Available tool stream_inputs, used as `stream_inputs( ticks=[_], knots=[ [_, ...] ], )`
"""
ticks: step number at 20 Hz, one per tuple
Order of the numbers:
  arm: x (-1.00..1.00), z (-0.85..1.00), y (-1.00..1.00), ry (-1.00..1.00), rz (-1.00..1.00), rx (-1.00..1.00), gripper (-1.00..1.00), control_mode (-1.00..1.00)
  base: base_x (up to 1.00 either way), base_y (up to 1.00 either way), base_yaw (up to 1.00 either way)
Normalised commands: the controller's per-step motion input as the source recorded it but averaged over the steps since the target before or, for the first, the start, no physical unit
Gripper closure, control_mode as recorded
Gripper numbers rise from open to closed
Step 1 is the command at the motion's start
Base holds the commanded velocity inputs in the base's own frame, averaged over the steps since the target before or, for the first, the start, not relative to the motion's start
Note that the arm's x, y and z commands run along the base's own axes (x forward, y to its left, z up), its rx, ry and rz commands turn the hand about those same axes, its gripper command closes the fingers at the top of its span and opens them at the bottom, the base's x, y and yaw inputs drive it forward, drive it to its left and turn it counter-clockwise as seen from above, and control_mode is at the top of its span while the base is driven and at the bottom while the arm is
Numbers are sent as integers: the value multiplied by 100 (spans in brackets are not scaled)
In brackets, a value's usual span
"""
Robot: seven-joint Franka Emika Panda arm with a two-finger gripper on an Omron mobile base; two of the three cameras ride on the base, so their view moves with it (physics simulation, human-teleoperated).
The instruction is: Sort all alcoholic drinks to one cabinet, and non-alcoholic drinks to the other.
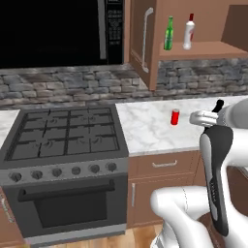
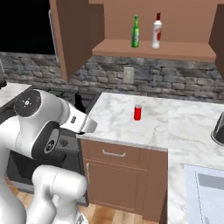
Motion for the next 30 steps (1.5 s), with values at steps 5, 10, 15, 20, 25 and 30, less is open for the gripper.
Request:
stream_inputs(
  ticks=[5, 10, 15, 20, 25, 30],
  knots=[
    [0, 0, 0, 0, 0, 0, 100, 100, -32, 3, 51],
    [0, 0, 0, 0, 0, 0, 100, 100, -24, 8, 58],
    [0, 0, 0, 0, 0, 0, 100, 100, -4, 17, 55],
    [0, 0, 0, 0, 0, 0, 100, 100, 0, 26, 47],
    [0, 0, 0, 0, 0, 0, 100, 100, 22, 28, 42],
    [0, 0, 0, 0, 0, 0, 100, 100, 69, 2, 21]
  ],
)
